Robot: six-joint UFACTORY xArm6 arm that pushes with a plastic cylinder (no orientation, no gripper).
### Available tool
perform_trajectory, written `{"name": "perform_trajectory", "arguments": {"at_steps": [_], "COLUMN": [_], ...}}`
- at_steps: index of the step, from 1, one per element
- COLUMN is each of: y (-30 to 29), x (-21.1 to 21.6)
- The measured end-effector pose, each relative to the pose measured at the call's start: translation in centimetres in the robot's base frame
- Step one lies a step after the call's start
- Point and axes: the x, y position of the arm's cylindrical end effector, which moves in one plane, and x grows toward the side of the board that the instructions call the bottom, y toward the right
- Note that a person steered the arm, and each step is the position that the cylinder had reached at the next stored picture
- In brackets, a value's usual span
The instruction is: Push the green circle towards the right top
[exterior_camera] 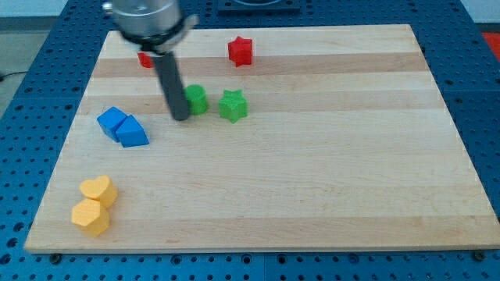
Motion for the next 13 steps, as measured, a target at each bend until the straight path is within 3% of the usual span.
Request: {"name": "perform_trajectory", "arguments": {"at_steps": [1,5,6,8,10,11,13], "y": [1.3,1.4,4.2,15.5,9.1,13.8,23.5], "x": [-5.6,-9.4,-9.5,-9.5,-10.5,-13.0,-13.0]}}
